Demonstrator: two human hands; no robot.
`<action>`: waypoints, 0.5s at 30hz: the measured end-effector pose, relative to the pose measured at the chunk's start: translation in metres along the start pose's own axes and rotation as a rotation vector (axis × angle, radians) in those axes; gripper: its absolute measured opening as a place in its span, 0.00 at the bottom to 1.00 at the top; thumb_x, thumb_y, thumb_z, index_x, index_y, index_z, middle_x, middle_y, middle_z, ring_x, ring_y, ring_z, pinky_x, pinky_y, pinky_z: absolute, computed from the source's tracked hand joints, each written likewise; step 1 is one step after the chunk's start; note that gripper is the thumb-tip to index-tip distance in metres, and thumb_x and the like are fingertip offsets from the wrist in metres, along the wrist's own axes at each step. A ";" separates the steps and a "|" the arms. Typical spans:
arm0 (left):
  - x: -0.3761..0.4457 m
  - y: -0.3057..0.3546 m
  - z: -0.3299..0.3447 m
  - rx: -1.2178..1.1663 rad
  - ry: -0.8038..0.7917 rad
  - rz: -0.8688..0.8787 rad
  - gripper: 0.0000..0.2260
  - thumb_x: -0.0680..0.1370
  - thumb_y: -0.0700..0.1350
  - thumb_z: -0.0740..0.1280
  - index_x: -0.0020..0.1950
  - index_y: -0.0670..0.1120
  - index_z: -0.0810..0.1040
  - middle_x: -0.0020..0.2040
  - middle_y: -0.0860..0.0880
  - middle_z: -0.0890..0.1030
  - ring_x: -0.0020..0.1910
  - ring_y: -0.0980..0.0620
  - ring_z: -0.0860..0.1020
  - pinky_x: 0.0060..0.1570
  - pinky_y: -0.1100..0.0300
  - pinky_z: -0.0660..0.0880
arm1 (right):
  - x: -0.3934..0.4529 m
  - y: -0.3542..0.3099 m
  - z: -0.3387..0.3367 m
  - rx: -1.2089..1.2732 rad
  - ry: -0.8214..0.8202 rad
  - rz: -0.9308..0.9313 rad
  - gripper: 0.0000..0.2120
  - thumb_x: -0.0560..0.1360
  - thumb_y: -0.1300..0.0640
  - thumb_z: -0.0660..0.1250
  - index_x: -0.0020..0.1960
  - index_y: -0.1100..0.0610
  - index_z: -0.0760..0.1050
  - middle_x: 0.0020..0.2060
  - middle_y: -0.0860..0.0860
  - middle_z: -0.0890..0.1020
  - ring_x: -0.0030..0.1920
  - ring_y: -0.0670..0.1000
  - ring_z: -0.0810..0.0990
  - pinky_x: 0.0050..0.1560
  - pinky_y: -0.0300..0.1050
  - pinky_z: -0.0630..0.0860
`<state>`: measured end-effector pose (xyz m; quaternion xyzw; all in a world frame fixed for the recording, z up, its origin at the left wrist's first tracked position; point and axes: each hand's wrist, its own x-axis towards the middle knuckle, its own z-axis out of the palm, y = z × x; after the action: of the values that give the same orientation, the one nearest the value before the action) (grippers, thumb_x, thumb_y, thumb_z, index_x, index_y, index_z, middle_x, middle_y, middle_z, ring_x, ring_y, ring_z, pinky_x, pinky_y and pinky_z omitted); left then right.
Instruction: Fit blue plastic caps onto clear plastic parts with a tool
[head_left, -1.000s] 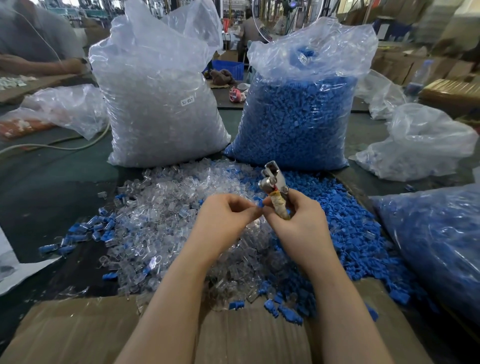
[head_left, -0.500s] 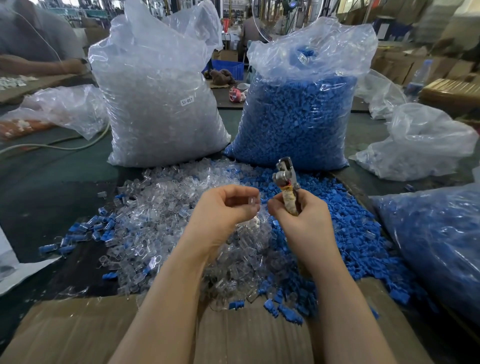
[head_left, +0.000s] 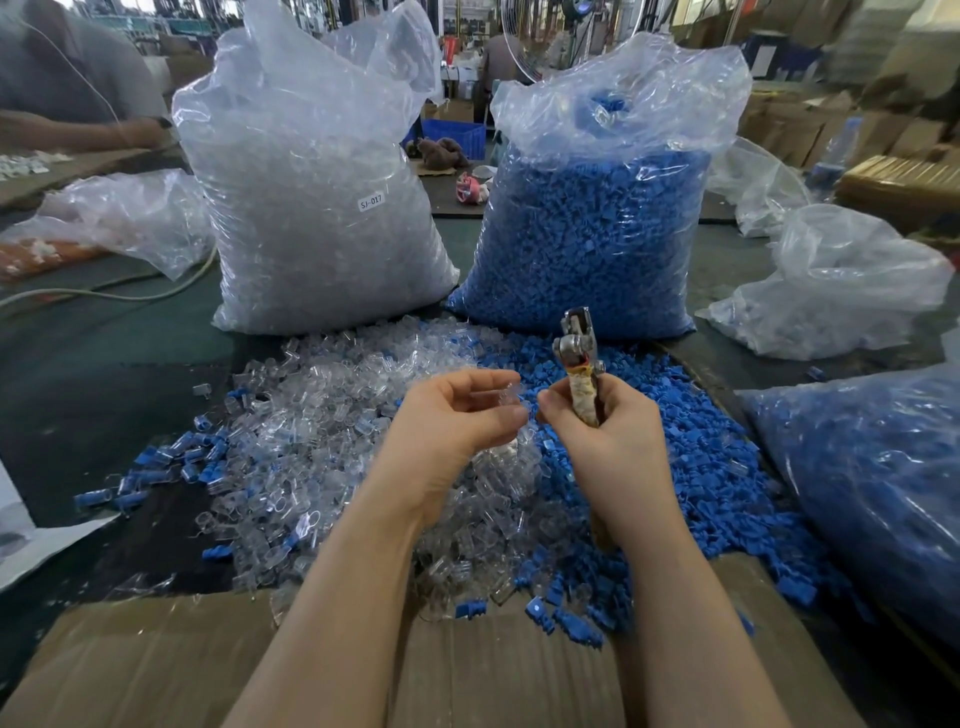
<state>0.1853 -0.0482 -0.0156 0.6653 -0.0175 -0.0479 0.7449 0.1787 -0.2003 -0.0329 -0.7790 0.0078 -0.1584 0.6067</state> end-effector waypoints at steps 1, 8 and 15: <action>-0.001 0.000 0.000 0.023 -0.001 0.008 0.13 0.71 0.33 0.75 0.50 0.48 0.84 0.44 0.45 0.85 0.43 0.52 0.84 0.49 0.58 0.82 | 0.000 0.000 0.000 0.004 -0.006 0.001 0.05 0.75 0.54 0.72 0.41 0.52 0.78 0.31 0.44 0.80 0.30 0.41 0.74 0.33 0.37 0.72; 0.000 0.000 0.006 0.053 0.059 0.031 0.07 0.73 0.47 0.75 0.48 0.46 0.84 0.38 0.50 0.86 0.39 0.54 0.84 0.43 0.61 0.82 | -0.002 -0.005 0.001 0.002 0.002 -0.010 0.05 0.75 0.54 0.71 0.42 0.53 0.79 0.36 0.54 0.82 0.38 0.56 0.78 0.41 0.56 0.77; 0.003 -0.001 0.009 -0.066 0.111 0.009 0.08 0.78 0.45 0.71 0.46 0.41 0.81 0.35 0.50 0.83 0.35 0.55 0.81 0.39 0.62 0.81 | -0.002 -0.004 0.002 0.030 -0.019 -0.003 0.04 0.75 0.55 0.72 0.42 0.53 0.79 0.37 0.56 0.83 0.40 0.57 0.80 0.43 0.53 0.78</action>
<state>0.1871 -0.0577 -0.0159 0.6419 0.0222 -0.0081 0.7665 0.1764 -0.1970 -0.0297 -0.7711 -0.0013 -0.1520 0.6182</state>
